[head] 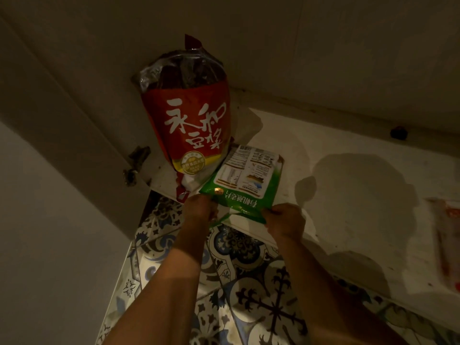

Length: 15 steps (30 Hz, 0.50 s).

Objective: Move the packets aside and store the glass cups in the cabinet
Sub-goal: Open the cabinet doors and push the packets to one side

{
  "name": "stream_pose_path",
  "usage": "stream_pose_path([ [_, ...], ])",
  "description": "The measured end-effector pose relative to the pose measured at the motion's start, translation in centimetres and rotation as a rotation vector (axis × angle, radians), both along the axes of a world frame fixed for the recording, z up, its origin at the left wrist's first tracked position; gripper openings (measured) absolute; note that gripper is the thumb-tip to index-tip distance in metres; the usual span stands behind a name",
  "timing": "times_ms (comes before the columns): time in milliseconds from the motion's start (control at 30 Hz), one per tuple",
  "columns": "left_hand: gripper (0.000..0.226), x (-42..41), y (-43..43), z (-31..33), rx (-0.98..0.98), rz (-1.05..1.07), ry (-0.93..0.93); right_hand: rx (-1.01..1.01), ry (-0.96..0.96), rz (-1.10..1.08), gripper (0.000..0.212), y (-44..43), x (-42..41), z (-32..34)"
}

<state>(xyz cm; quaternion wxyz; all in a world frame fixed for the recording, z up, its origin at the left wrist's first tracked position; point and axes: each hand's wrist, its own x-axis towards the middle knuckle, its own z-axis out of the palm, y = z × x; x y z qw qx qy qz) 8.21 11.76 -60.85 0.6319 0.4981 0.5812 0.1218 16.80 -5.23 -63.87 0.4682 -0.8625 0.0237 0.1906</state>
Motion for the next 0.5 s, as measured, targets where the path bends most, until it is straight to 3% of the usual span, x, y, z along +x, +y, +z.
stream_pose_path([
  [133, 0.029, 0.1, -1.9, 0.7, 0.440, -0.118, 0.156, 0.000, -0.015, 0.051, 0.016, -1.9, 1.2, 0.6],
  [200, 0.034, 1.0, -3.7, 1.8, 0.589, -0.165, 0.147, -0.022, -0.081, 0.063, 0.020, -3.4, 2.0, 1.4],
  [333, 0.032, 4.5, -8.0, 3.7, 0.609, -0.301, 0.032, 0.105, -0.240, -0.170, 0.019, -7.3, 3.5, 3.9],
  [500, 0.037, 8.5, -14.8, 4.7, 0.580, -0.497, -0.057, 0.093, -0.476, -0.188, 0.023, -12.7, 5.4, 5.5],
])
